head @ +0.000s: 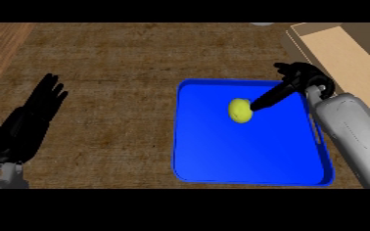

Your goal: Pick the pear from the tray and place it in the cardboard box

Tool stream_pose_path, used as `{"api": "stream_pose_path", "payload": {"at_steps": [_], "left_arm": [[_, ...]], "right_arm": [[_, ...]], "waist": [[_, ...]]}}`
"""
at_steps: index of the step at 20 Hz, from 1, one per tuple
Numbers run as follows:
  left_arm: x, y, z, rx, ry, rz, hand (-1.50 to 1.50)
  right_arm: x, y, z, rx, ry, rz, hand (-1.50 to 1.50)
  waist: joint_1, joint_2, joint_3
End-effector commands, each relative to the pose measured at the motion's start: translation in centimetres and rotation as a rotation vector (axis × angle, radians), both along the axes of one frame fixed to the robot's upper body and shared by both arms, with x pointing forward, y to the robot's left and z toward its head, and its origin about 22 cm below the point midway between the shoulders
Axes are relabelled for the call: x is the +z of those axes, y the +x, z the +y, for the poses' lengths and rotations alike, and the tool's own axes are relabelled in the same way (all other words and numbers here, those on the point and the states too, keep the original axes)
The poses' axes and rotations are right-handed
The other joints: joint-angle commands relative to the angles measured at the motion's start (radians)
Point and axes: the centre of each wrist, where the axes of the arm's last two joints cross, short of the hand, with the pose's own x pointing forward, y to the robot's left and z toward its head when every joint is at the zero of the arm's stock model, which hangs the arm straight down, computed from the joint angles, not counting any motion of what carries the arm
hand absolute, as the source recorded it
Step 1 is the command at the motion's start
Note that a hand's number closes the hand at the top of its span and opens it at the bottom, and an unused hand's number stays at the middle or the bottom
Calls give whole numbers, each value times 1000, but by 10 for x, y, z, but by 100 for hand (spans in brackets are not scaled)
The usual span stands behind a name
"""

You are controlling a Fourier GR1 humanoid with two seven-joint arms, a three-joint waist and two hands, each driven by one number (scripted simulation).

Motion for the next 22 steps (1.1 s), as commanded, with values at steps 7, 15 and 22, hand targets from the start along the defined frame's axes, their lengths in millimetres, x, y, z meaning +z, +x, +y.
{"api": "stream_pose_path", "payload": {"at_steps": [7, 15, 22], "left_arm": [[11, -3, 1, -6, 7, -12, 0], [-12, -6, -8, 2, -10, 5, 0], [-8, -12, 1, 1, -2, -8, 0]], "right_arm": [[-7, 14, 25, -44, -84, 56, -150], [-18, 6, 26, -4, -101, 111, -150], [-14, 23, 38, -1, -95, 158, -150]], "waist": [[6, 1, 0], [-3, 0, 0], [2, 0, 0]]}}
